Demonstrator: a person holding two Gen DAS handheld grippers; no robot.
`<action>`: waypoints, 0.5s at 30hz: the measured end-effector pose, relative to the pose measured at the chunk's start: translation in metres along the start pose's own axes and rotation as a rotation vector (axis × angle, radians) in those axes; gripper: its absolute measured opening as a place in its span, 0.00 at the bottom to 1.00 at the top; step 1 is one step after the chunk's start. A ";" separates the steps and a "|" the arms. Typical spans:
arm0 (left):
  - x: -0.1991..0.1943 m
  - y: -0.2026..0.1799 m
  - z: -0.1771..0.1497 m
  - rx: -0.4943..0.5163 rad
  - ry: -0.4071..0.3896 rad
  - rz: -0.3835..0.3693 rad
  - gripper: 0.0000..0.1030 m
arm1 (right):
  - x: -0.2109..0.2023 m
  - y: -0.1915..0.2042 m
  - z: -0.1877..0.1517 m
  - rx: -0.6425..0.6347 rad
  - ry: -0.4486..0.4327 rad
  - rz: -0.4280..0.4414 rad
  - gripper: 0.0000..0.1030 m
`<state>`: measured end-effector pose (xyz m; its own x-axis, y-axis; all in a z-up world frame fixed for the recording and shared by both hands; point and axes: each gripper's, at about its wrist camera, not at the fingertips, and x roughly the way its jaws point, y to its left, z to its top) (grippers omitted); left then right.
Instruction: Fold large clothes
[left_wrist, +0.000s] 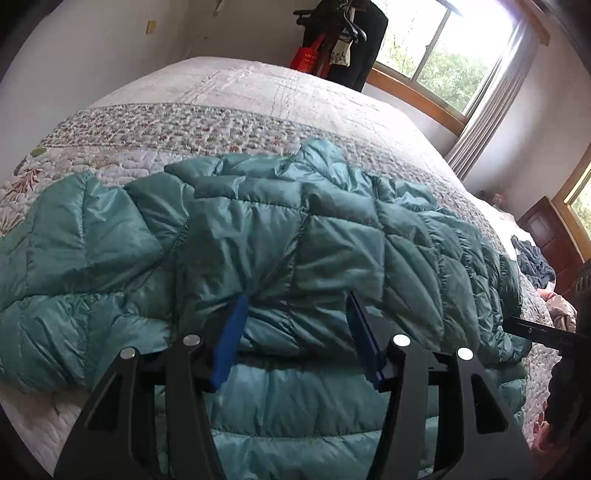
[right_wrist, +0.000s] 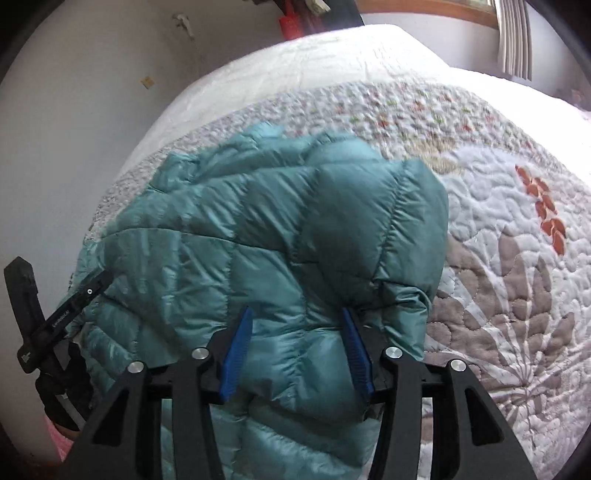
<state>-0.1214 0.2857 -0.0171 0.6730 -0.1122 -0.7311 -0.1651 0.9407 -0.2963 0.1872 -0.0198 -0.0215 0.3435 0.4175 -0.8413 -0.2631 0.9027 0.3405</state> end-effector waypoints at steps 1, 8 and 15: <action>-0.005 -0.003 0.000 0.007 -0.017 -0.003 0.59 | -0.006 0.005 -0.001 -0.011 -0.011 0.014 0.49; 0.016 -0.015 -0.006 0.070 0.034 0.054 0.63 | 0.014 0.023 -0.006 -0.059 0.052 0.013 0.48; 0.016 -0.007 -0.008 0.039 0.053 0.047 0.63 | 0.017 0.016 -0.003 -0.040 0.064 0.037 0.48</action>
<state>-0.1153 0.2751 -0.0315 0.6261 -0.0834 -0.7752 -0.1667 0.9570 -0.2376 0.1858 0.0014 -0.0312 0.2751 0.4422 -0.8537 -0.3106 0.8812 0.3563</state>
